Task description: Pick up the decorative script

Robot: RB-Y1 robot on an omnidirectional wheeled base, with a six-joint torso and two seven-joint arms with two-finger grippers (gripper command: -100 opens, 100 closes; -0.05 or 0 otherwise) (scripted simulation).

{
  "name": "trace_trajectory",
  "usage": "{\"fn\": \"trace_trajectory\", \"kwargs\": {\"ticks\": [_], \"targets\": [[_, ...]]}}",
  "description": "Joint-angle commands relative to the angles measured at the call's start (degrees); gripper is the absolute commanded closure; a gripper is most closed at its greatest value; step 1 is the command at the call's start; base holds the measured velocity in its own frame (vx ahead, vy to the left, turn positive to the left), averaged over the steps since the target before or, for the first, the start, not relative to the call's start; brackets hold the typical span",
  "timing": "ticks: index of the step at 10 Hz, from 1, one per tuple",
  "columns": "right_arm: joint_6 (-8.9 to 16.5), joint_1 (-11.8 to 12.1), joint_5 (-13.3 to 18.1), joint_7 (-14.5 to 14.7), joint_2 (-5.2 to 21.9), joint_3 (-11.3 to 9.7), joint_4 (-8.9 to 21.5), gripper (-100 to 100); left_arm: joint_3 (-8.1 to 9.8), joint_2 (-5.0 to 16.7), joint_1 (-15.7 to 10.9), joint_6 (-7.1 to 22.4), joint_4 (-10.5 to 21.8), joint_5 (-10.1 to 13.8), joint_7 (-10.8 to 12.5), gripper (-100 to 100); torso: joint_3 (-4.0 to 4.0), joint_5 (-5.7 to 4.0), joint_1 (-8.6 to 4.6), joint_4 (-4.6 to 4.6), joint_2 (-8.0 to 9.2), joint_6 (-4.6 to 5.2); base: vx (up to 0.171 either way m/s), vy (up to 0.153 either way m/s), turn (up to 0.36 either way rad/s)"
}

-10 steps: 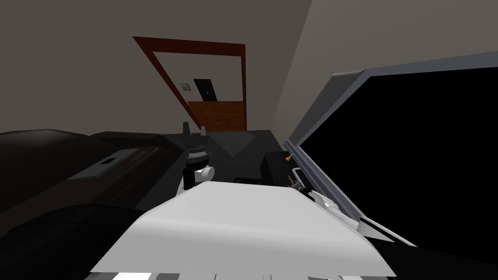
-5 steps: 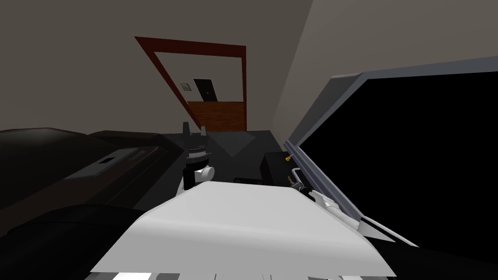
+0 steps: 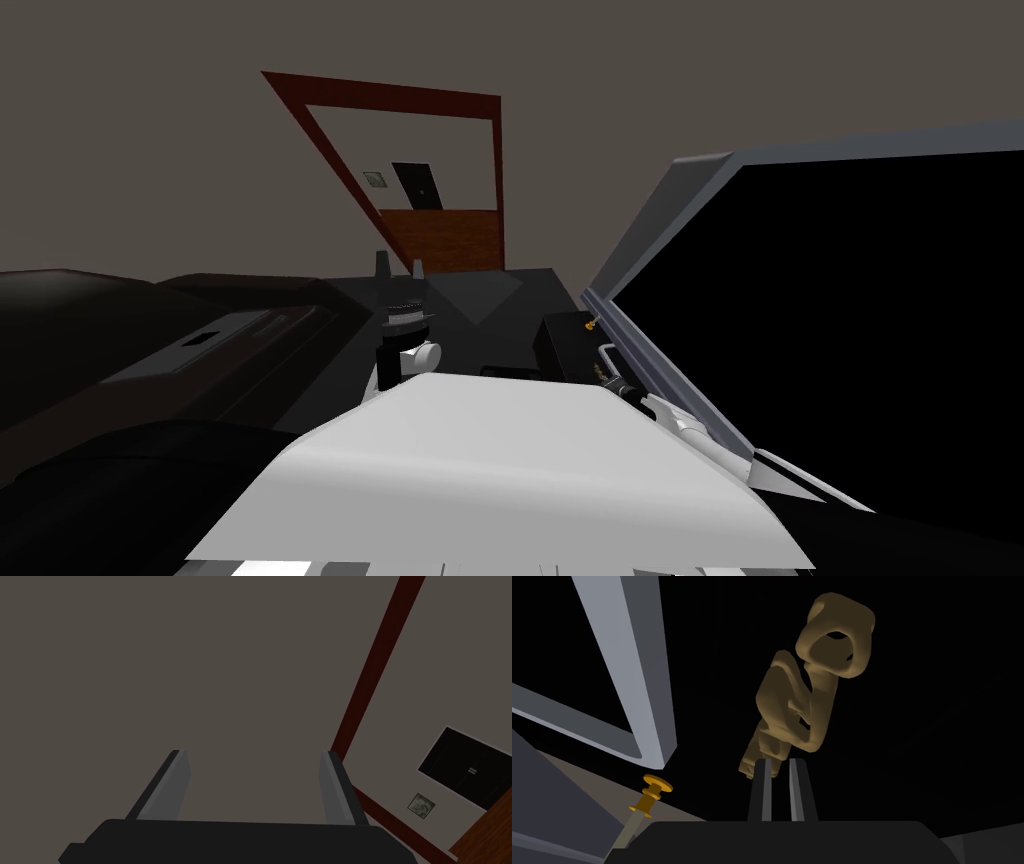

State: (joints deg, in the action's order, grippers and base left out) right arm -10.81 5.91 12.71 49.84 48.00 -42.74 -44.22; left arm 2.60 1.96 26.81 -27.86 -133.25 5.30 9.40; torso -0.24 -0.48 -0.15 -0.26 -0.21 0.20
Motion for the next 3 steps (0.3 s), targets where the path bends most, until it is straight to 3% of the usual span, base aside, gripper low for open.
{"fn": "trace_trajectory", "kwargs": {"ticks": [1, 2, 3], "targets": [[-0.70, 0.68, -0.60, -0.32, 1.79, -0.50, -1.20, 100, 0.00, 0.00, 0.00, 0.00, 0.00, 0.00, 0.00, 0, 0.00, 0.00, 0.00, 0.00, 0.00, 0.00, 0.009, 0.037, -0.046], [-0.36, 0.43, -0.38, -0.22, 1.19, -0.35, -0.81, 100, 0.00, 0.00, 0.00, 0.00, 0.00, 0.00, 0.00, 0, 0.02, 0.00, 0.04, 0.01, 0.03, -0.02, 0.002, 0.018, -0.013], [-0.42, 0.49, -0.42, -0.28, 1.34, -0.39, -0.87, 0, 0.00, 0.00, 0.00, 0.00, 0.00, 0.00, 0.00, 0, 0.03, -0.03, 0.00, 0.02, 0.03, -0.05, 0.000, 0.000, 0.000]]}}
